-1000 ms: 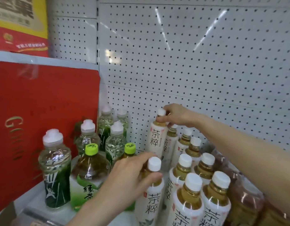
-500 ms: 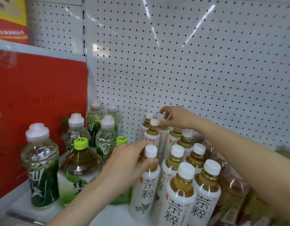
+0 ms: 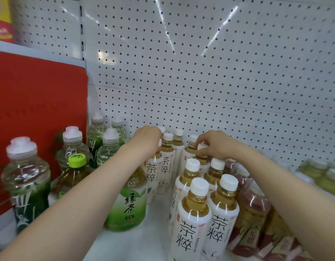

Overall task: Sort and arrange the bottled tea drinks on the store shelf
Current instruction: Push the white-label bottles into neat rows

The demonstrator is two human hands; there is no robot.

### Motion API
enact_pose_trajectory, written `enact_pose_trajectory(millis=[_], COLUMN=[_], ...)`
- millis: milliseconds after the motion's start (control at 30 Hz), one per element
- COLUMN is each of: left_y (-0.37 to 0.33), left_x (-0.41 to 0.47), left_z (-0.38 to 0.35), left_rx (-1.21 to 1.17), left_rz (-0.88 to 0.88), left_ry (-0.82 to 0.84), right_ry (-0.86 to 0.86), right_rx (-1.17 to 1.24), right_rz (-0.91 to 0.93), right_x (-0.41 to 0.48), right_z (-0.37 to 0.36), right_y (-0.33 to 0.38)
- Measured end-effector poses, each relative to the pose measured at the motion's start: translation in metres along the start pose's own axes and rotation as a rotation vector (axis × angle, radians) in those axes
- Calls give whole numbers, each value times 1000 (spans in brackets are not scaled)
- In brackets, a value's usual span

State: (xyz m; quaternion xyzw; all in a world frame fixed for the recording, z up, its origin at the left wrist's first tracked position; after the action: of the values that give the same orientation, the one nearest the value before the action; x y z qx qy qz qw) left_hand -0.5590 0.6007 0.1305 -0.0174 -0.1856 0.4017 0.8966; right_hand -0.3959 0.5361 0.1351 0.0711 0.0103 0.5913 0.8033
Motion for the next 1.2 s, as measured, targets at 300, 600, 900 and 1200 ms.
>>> enact_pose_trajectory(millis=[300, 600, 900, 1200], left_y=[19, 15, -4, 28], left_x=[-11, 16, 55, 51], left_z=[8, 13, -13, -5], left_rx=[-211, -278, -146, -128], left_rz=[-40, -123, -156, -132], left_ry=[-14, 86, 242, 160], right_ry=[125, 69, 117, 55], right_rx=[232, 205, 196, 135], right_rz=[96, -77, 25, 140], right_x=[8, 49, 59, 64], right_z=[-10, 6, -11, -14], right_y=[33, -10, 14, 53])
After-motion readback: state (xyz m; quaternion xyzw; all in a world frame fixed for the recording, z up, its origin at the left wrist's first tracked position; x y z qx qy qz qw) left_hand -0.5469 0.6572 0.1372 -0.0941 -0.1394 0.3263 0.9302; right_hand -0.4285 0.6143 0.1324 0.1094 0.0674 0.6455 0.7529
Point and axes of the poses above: each hand's wrist, its own x-axis towards the middle knuckle, its own z-axis out of the back of the hand, y = z × x, the point moved 10 cm from there along x, towards the middle knuckle, and after that the axes turned 9 degrees about -z, right-handed, at the moved point
